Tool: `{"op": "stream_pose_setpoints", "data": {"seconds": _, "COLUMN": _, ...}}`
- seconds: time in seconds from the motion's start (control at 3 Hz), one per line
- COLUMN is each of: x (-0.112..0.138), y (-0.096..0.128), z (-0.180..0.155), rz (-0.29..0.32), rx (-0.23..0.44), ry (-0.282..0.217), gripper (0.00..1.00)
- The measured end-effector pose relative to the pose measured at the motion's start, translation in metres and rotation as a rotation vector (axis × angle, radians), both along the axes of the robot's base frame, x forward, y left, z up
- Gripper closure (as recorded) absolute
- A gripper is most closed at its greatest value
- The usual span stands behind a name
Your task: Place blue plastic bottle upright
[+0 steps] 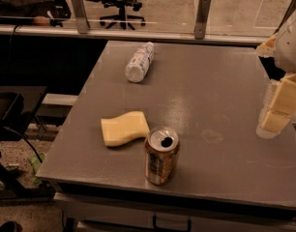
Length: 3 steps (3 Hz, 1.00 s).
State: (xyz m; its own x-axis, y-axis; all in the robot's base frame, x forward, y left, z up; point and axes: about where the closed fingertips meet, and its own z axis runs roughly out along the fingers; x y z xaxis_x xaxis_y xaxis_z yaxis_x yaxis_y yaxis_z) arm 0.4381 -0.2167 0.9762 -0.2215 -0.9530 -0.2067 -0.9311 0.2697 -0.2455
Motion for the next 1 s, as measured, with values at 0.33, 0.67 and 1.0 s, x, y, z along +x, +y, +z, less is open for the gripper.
{"op": "stream_pose_setpoints", "data": {"seconds": 0.33, "x": 0.0, "y": 0.0, "z": 0.0, "rz": 0.0, "rx": 0.0, "ry": 0.0, "gripper": 0.0}}
{"op": "stream_pose_setpoints", "data": {"seconds": 0.67, "x": 0.011, "y": 0.005, "z": 0.0, "rz": 0.005, "rx": -0.002, "ry": 0.003, "gripper": 0.0}}
{"op": "stream_pose_setpoints", "data": {"seconds": 1.0, "x": 0.041, "y": 0.018, "z": -0.006, "rz": 0.008, "rx": 0.0, "ry": 0.034, "gripper": 0.0}}
